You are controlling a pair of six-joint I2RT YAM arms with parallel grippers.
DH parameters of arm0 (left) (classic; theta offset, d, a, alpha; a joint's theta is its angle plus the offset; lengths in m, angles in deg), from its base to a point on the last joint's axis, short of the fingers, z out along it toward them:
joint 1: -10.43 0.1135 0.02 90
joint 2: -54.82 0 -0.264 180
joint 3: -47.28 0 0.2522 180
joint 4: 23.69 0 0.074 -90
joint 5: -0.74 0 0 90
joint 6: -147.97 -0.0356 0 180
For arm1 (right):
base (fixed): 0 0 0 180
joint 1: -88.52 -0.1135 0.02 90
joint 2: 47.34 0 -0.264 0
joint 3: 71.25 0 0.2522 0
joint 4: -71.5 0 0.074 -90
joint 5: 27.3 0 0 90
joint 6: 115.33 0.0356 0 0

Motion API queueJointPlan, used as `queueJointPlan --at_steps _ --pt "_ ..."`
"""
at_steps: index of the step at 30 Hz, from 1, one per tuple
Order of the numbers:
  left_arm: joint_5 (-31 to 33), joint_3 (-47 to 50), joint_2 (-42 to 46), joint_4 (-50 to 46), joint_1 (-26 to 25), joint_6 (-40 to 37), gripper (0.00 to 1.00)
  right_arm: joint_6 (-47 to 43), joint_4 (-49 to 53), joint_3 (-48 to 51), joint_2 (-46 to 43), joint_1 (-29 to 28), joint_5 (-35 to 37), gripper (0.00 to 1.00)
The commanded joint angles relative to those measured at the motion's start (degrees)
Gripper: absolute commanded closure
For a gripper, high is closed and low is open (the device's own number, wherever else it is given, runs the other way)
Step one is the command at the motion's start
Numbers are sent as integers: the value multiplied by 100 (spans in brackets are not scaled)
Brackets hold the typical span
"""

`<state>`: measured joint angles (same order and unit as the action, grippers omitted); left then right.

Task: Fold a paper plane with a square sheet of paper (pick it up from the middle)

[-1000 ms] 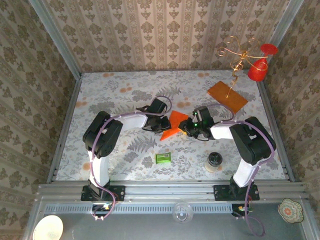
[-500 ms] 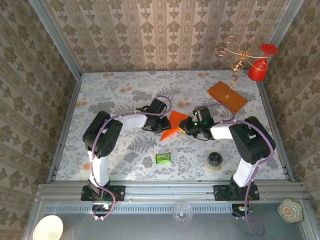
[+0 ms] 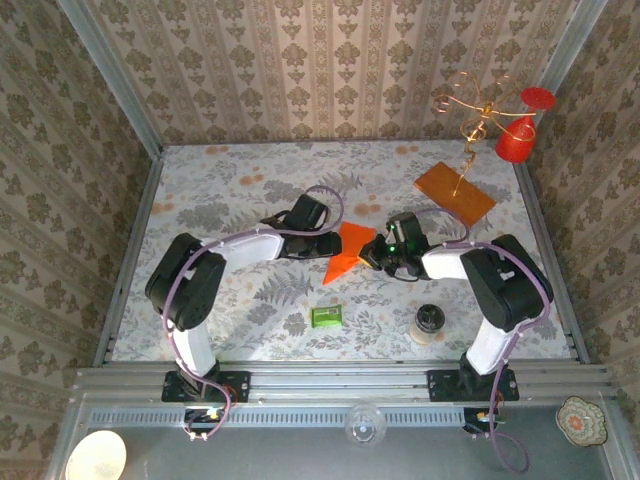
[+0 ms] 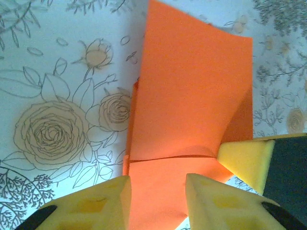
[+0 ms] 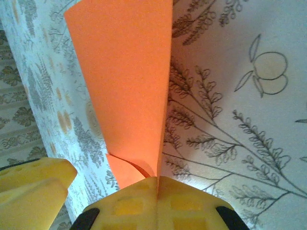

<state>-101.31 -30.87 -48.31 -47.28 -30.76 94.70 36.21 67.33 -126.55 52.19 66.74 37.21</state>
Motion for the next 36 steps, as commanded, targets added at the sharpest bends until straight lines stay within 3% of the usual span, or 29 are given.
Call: queueJointPlan --at_steps 1,17,36 --pt "364 218 233 194 -146 -993 60 52 159 -133 -260 59 18 95" --pt "1505 635 -38 1428 -1170 -3029 56 432 151 -204 -425 314 -235 95" --pt "2486 960 -497 2393 -1554 -3458 66 675 0 -65 -487 497 -475 94"
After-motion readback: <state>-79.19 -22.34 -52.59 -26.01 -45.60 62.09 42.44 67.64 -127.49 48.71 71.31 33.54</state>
